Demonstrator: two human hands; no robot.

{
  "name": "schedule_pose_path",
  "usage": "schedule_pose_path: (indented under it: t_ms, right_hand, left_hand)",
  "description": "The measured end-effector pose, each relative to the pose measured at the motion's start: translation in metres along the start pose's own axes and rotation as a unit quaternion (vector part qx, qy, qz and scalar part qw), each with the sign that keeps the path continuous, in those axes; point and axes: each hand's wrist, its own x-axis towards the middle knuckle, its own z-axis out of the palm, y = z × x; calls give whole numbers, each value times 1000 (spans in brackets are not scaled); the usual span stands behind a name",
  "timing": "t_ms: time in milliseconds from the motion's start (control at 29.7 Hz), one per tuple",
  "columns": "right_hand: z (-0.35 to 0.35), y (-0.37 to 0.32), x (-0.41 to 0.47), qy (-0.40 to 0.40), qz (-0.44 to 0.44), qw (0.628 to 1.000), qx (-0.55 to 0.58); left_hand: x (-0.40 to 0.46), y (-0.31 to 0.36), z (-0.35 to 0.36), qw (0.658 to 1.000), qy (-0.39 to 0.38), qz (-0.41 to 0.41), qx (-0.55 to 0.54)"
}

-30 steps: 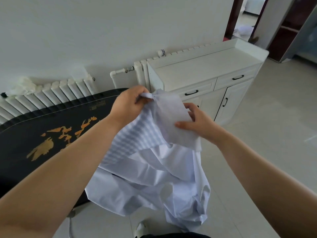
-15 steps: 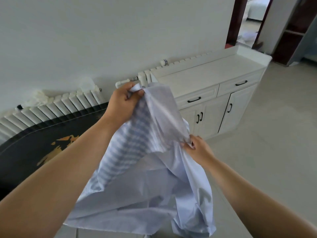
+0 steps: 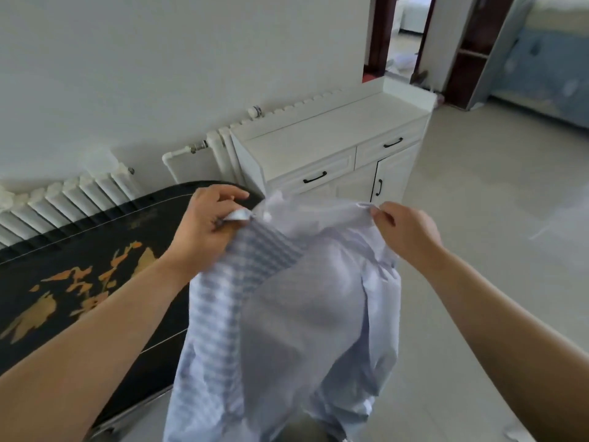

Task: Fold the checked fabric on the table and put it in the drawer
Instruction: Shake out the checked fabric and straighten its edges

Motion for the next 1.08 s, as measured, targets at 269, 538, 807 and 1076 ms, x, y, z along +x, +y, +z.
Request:
schedule_pose_path:
  t_ms: [269, 538, 807, 1076]
  right_hand:
    - [-33, -82, -7, -110, -177, 963, 169]
    - [-22, -73, -15, -160, -76, 928, 329]
    - [55, 20, -41, -365, 41, 925, 99]
    - [52, 17, -20, -193, 233, 925, 229]
  left_hand:
    - [22, 83, 16, 945, -293, 109, -95]
    - [30, 80, 20, 975, -215, 2, -60]
    - [33, 44, -27, 989, -117, -49, -83]
    - [22, 28, -48, 982, -92, -45, -156]
